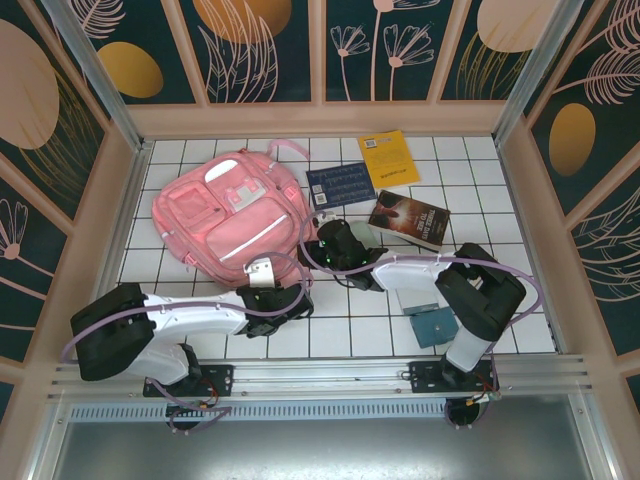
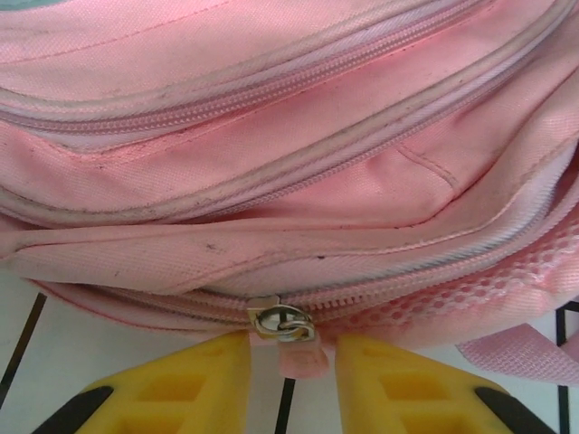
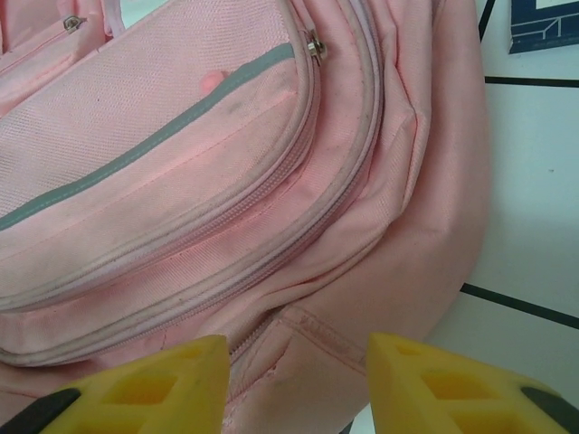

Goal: Pack the student bag

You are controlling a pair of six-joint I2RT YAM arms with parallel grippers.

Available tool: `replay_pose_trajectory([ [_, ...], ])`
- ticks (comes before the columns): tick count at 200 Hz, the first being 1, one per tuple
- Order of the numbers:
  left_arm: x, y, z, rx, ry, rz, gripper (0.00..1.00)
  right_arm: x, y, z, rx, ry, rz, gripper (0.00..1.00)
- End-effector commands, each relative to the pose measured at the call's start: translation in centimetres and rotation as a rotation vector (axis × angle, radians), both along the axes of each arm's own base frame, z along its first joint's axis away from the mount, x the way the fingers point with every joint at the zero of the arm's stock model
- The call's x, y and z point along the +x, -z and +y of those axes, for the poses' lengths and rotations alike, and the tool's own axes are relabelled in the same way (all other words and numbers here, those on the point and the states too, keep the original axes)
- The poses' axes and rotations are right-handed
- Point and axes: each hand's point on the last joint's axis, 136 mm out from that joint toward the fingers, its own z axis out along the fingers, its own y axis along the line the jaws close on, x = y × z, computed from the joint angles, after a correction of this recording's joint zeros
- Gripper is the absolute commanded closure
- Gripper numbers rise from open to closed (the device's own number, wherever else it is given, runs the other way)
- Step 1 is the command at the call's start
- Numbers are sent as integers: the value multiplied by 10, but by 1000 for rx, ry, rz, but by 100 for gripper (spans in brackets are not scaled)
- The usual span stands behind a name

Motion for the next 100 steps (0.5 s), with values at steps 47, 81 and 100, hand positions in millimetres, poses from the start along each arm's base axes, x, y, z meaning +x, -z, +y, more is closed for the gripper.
replay_pose_trajectory([
  [47, 17, -1, 3, 37, -32, -31, 66, -1, -9, -4, 36, 17, -10, 56],
  [81, 25, 3, 3, 41, -32, -27, 66, -2, -8, -6, 36, 18, -8, 56],
  [100, 27, 6, 6, 55, -43, -19, 73, -2, -8, -6, 36, 16, -8, 56],
])
